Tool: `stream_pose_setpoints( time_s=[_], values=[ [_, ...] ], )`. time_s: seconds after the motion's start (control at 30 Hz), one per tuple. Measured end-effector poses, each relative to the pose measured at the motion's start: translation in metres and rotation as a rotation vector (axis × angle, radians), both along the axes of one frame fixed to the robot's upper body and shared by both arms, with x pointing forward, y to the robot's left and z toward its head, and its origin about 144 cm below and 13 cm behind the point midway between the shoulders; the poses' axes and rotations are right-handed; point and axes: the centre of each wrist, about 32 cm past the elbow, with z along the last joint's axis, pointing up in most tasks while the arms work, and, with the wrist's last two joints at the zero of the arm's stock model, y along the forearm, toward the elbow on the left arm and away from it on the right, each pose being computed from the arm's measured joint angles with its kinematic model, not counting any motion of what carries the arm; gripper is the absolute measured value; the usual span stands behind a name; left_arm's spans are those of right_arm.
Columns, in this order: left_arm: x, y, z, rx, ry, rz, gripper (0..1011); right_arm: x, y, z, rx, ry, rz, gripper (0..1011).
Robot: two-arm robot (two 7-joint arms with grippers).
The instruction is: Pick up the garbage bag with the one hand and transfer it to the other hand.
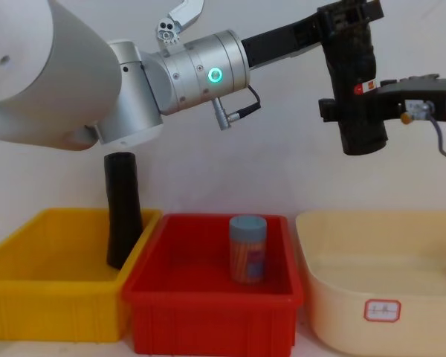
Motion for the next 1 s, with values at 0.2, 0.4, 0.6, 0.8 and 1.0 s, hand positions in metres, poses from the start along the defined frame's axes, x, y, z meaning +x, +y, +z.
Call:
stream_pose_setpoints(
  time_s=[0.2, 0.4, 0.6, 0.8, 1.0],
  values=[
    [0.0, 0.0, 0.0, 0.0, 0.0, 0.0, 507, 0.011, 0.002, 0.001, -0.003, 0.006, -0.014, 1001],
    [0.0, 0.0, 0.0, 0.0, 0.0, 0.0, 507, 0.021, 0.005, 0.001, 0.002, 0.014, -0.023, 1001],
    [0.0, 0.0, 0.0, 0.0, 0.0, 0.0, 507, 0.027, 0.006, 0.002, 0.005, 0.017, -0.029, 928],
    [0.0, 0.0, 0.0, 0.0, 0.0, 0.0, 507, 0.03, 0.007, 0.002, 0.006, 0.02, -0.032, 763],
    [0.0, 0.0, 0.0, 0.0, 0.0, 0.0, 507, 0.033, 0.007, 0.003, 0.007, 0.022, -0.034, 565]
  ],
)
